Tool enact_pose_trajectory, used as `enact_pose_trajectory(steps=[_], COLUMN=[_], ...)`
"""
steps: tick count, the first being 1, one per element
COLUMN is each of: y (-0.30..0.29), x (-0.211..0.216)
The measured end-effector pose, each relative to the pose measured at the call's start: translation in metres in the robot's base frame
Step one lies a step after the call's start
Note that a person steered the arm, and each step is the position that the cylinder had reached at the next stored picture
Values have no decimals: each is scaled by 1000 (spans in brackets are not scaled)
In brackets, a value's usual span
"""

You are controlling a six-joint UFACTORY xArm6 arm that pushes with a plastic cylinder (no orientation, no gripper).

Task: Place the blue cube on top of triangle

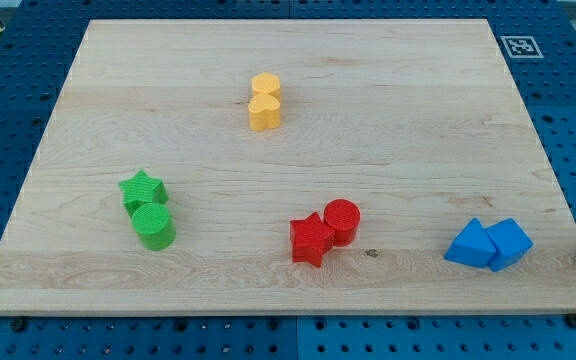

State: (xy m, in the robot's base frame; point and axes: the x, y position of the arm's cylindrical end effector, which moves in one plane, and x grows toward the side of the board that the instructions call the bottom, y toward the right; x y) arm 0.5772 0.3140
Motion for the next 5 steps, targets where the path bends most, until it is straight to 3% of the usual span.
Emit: enact_pose_trajectory(steps=[3, 5], y=[-41, -107], x=[36, -1])
